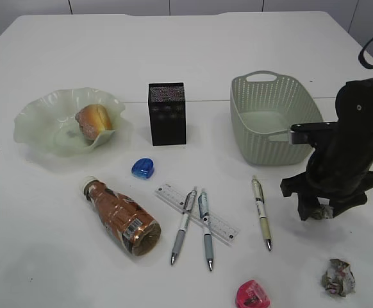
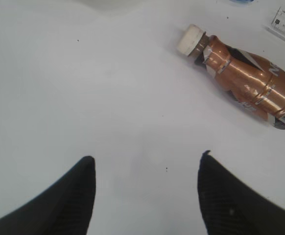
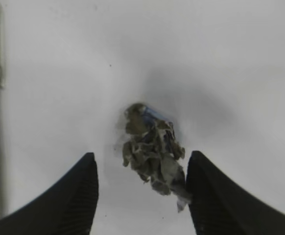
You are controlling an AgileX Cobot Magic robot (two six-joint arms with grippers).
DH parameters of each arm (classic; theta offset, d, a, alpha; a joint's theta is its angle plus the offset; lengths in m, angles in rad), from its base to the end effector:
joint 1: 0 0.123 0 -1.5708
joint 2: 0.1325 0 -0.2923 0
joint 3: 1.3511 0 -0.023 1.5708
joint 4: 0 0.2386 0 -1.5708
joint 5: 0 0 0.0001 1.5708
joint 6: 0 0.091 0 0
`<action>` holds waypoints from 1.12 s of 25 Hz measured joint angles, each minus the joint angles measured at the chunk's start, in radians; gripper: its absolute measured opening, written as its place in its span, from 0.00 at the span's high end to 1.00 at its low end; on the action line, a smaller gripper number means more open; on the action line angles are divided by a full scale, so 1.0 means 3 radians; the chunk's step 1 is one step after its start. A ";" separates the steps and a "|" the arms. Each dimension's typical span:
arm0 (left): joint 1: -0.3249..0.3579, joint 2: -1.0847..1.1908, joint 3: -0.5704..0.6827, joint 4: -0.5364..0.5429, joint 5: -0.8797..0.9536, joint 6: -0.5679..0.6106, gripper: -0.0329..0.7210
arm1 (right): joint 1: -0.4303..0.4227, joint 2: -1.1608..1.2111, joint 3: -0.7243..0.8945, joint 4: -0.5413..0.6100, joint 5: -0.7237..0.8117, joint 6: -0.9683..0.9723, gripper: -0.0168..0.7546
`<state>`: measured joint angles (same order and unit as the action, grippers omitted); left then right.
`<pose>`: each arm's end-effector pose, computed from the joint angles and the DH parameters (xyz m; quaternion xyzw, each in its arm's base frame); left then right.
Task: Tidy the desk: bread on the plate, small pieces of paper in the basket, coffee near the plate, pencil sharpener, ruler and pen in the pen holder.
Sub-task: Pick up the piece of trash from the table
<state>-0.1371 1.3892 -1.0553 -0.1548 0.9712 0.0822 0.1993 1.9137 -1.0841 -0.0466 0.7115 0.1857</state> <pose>0.2503 -0.0462 0.2944 0.0758 0.9791 -0.0753 0.1730 0.3296 0.0637 0.1482 -0.0235 0.9979 -0.0047 0.0604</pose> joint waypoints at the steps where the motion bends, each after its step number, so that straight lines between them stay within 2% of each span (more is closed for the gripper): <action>1: 0.0000 0.0000 0.0000 0.0000 0.0000 0.0000 0.32 | 0.0000 0.0000 0.0000 0.0000 -0.0008 0.0006 0.44; 18: 0.0000 0.0000 0.0000 0.0000 -0.0006 0.0000 0.32 | 0.0000 0.0018 0.0000 -0.0036 -0.0092 0.0013 0.97; 28: 0.0000 0.0000 0.0000 0.0000 -0.0019 0.0000 0.32 | 0.0000 -0.0397 0.0000 0.0087 -0.0124 -0.0067 0.99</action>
<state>-0.1371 1.3892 -1.0553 -0.1548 0.9656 0.0822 0.1993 1.7946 -1.0841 -0.0205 0.6744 0.1658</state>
